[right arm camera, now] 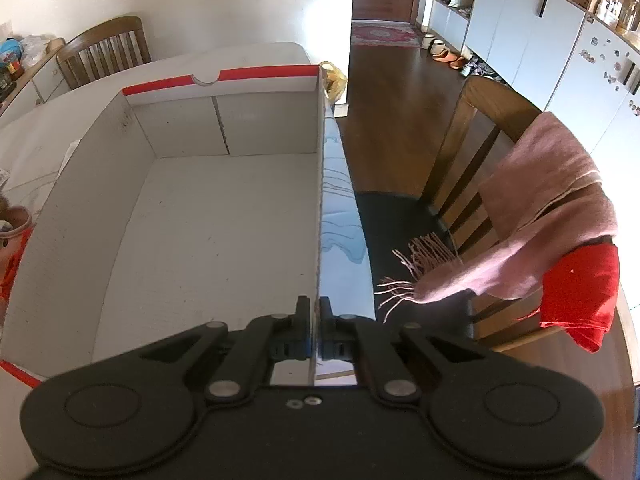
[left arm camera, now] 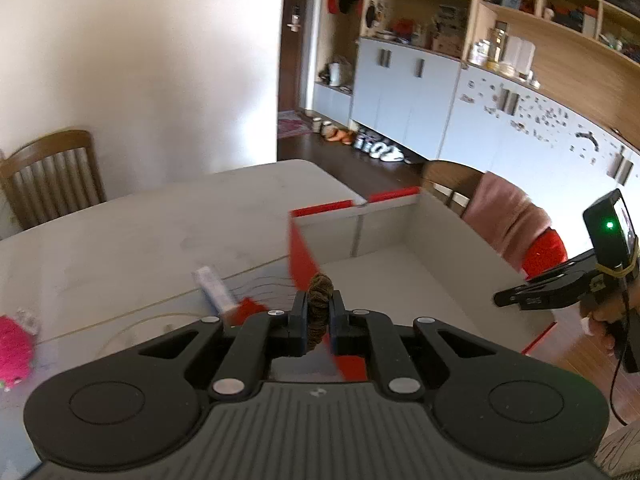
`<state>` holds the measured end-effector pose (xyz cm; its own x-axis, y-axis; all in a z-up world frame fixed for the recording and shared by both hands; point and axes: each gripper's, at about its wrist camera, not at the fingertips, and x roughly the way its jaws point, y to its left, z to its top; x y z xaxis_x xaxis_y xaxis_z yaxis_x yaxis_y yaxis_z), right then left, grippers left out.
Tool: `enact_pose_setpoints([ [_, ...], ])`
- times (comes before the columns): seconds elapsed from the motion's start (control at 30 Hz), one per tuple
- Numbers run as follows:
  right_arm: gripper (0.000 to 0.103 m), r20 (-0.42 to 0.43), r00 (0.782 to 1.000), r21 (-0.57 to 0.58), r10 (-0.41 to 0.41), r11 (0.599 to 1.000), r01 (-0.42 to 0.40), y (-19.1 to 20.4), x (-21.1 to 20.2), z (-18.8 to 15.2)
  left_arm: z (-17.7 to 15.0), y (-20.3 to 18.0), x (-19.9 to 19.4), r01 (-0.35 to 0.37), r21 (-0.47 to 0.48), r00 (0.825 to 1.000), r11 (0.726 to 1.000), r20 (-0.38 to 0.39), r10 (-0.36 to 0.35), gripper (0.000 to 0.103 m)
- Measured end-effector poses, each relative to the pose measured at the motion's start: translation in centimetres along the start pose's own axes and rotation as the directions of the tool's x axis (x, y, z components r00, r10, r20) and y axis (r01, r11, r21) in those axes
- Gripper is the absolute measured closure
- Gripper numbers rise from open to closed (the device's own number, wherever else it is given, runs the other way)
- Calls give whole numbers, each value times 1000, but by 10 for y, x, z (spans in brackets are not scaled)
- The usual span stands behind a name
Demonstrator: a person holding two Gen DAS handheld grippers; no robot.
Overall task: Organize objects
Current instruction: 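Lift the bracelet with the left gripper and carry it into the white box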
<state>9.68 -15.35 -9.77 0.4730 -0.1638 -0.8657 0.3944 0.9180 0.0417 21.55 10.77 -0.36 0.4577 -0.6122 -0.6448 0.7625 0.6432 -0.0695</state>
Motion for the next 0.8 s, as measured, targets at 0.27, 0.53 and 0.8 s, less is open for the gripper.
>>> enact_pose_setpoints([
  [0.27,100,-3,1000,-22,18,1000,-18,-3,1,0,13,-44,39,84,55,995,995,-56,-81,94],
  [0.53,100,-9,999,-33,38,999,-38,-7,3,1,15,-77,92,131,120,981,984,-159,-111,94],
  [0.8,100,-13,999,-36,49,998,-49,-8,2,0,6,-91,143,143,148,952,979,-292,-94,94],
])
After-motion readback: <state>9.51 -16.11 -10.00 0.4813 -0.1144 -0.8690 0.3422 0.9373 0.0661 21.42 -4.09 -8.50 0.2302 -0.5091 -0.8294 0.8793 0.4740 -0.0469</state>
